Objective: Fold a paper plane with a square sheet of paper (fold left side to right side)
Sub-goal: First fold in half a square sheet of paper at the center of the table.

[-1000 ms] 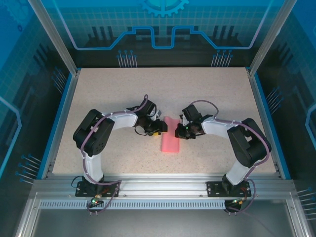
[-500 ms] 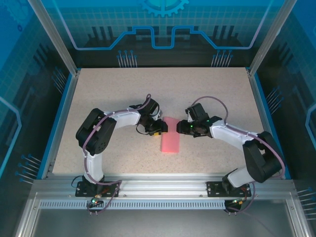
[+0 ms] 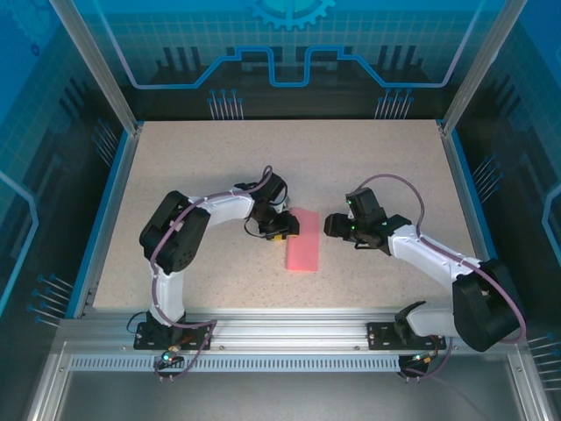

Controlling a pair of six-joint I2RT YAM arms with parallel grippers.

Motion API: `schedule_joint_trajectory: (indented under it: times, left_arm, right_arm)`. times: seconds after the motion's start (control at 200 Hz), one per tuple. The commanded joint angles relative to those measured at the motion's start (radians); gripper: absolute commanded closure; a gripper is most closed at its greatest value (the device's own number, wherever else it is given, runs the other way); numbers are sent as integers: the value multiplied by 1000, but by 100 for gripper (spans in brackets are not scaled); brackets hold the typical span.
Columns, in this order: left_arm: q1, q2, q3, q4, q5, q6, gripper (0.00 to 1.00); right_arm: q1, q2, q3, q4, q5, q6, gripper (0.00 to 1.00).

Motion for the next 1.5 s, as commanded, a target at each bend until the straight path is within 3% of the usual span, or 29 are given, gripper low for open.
schedule_joint_trajectory:
  times: [0.0,0.42,1.17,1.496]
  left_arm:
    - [-42,77,1,-27,-23,20,54]
    - [-57,116,46,-65,-43,10,48]
    - [-61,120,47,-76,-58,21,51]
    - [-62,119,45,-76,-59,22,51]
  right_arm:
    - [-17,-28,-13,-28,18,4,36]
    - [-27,-48,-26,-37,6,-1,35]
    - [-27,-36,-33,-30,-25,-10,34]
    - [-17,4,-36,35,-106,12,35]
